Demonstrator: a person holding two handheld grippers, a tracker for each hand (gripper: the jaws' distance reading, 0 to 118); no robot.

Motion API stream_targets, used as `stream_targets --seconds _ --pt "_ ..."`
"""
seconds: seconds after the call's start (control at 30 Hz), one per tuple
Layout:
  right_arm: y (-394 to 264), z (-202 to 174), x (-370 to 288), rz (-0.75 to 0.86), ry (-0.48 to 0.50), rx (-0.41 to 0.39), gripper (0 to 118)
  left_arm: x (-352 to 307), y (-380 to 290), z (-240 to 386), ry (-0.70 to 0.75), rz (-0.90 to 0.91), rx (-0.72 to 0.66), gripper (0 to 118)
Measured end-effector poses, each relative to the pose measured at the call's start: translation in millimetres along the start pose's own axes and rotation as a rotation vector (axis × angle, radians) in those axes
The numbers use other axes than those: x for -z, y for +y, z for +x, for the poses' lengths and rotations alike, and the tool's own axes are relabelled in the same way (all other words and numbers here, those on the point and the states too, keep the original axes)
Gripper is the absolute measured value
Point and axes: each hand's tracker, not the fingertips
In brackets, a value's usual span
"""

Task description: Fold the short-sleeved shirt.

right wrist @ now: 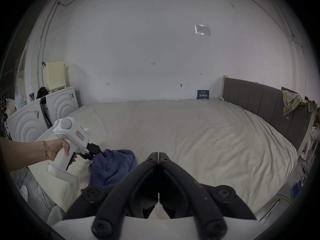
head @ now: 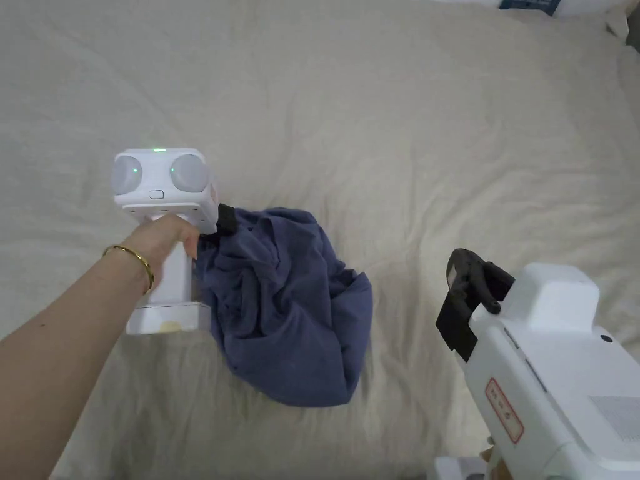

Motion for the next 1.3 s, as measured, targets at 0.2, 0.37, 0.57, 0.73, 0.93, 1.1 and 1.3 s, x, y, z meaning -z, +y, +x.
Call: stream_targets --seconds 0.2,0.37,0.57,0.73,0.93,1.1,1.3 --pt "-4.2 3.4 -2.3 -0.017 0.008 0.039 1 -7.1 -9.6 10.3 -0.014 0.011 0.096 4" --pt "4.4 3.7 0.0 -0.061 0.028 -0.004 1 -56.4 -9.0 -12.3 -0.113 0.148 0.070 4" --pt "17.7 6.2 39.7 -0.213 0.122 -0.009 58 -112.5 -31.0 -42.6 -0.165 0.268 0.058 4" --pt "14.8 -7.1 97.0 -0.422 0.098 -0.021 115 -123.1 -51.8 -60.2 -0.176 0.287 0.055 4" --pt "-15.2 -21.0 161.6 -0.692 0.095 0.065 108 -112.3 -69.4 -72.9 -0.150 0.263 0.031 4" --pt "-32.6 -30.3 171.2 -0.791 0.107 0.052 6 -111.0 -73.8 -82.5 -0.147 0.240 0.001 4" --pt "12.7 -4.4 132.7 -0.645 0.166 0.109 5 -136.0 -62.9 -105.1 -0.244 0.256 -0.145 4"
